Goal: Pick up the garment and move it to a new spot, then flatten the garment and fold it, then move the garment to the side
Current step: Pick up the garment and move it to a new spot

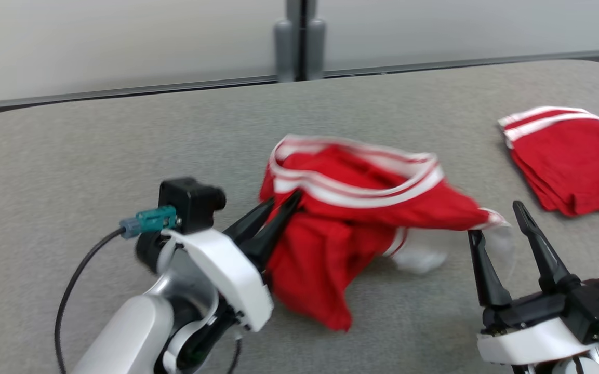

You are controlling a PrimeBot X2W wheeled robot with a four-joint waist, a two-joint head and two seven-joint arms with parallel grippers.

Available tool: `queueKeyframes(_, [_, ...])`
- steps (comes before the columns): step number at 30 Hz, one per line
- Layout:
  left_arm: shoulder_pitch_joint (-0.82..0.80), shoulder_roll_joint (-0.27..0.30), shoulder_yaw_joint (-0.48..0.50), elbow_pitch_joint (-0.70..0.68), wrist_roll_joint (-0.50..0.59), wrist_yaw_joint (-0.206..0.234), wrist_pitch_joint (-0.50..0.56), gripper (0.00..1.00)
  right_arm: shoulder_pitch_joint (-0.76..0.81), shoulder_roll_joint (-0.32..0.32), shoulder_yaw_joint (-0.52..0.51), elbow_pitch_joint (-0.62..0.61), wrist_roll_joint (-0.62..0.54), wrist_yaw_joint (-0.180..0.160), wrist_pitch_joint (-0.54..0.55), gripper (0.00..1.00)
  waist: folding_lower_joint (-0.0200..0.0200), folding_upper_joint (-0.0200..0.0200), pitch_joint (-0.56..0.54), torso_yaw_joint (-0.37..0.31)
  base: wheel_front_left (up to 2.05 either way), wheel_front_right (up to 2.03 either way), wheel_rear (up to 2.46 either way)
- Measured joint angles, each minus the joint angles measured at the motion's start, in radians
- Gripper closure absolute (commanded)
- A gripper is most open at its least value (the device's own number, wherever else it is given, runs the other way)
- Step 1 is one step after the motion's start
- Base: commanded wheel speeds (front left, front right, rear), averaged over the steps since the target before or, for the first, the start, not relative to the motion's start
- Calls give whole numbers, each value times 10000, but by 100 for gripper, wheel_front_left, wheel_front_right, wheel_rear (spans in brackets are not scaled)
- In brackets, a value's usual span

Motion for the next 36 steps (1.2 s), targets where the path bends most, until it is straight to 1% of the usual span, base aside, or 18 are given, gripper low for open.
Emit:
queueKeyframes(2, [269,426,-63,288,395,234,224,100,154,8,-169,-31,54,0,0,0,0,0,45,-336,0,0,0])
queueKeyframes(4, [375,610,-109,947,535,293,247,100,312,15,-259,-19,255,0,0,0,0,0,131,-594,0,0,0])
queueKeyframes(6, [362,629,-151,1854,700,247,61,100,378,19,-328,4,420,0,0,0,0,0,253,-768,0,0,0])
queueKeyframes(8, [243,552,-255,2899,884,73,-301,100,391,21,-345,44,539,0,0,0,0,0,355,-886,0,0,0])
queueKeyframes(9, [184,439,-219,3432,867,31,-485,93,390,23,-326,65,556,0,0,0,0,0,374,-938,0,0,0])
queueKeyframes(10, [118,382,-242,3944,953,19,-759,56,389,23,-290,98,581,0,0,0,0,0,377,-979,0,0,0])
queueKeyframes(11, [6,385,-303,4337,1241,19,-1106,2,387,23,-232,128,596,0,0,0,0,0,367,-1005,0,0,0])
queueKeyframes(12, [-112,349,-265,4667,1346,19,-1415,0,378,27,-184,153,594,0,0,0,0,0,341,-1015,0,0,0])
queueKeyframes(14, [-190,228,-140,5139,1404,59,-2063,0,350,35,-186,163,518,0,0,0,0,0,237,-1011,0,0,0])
queueKeyframes(16, [-115,196,-13,5227,1586,268,-2757,0,336,36,-234,117,468,0,0,0,0,0,87,-989,0,0,0])
queueKeyframes(19, [415,412,351,4796,1778,631,-3831,0,418,38,-422,52,299,0,0,0,0,0,-177,-911,0,0,0])
queueKeyframes(23, [1833,665,972,3676,1848,1258,-5331,0,820,36,-924,27,-52,0,0,0,0,0,-581,-654,0,0,0])
queueKeyframes(26, [3001,867,1486,3074,1937,1732,-5921,0,1123,38,-1333,-25,-291,0,0,0,0,0,-895,-369,0,0,0])
queueKeyframes(28, [3751,1072,1691,2928,2355,2029,-6084,0,1318,19,-1565,-19,-468,0,0,0,0,0,-1139,-191,0,0,0])
queueKeyframes(30, [4304,1072,2015,2759,2671,2249,-6171,0,1561,25,-1868,-19,-566,0,0,0,0,0,-1344,20,0,0,0])
queueKeyframes(32, [4699,796,2497,2378,3106,2301,-6171,0,1726,17,-2115,36,-675,0,0,0,0,0,-1510,239,0,0,0])
queueKeyframes(34, [5039,545,2951,2165,3572,2092,-6201,0,1820,19,-2209,127,-742,0,0,0,0,0,-1674,407,0,0,0])
queueKeyframes(36, [5544,161,3231,1958,3946,1847,-6199,0,1932,23,-2282,314,-754,0,0,0,0,0,-1826,523,0,0,0])
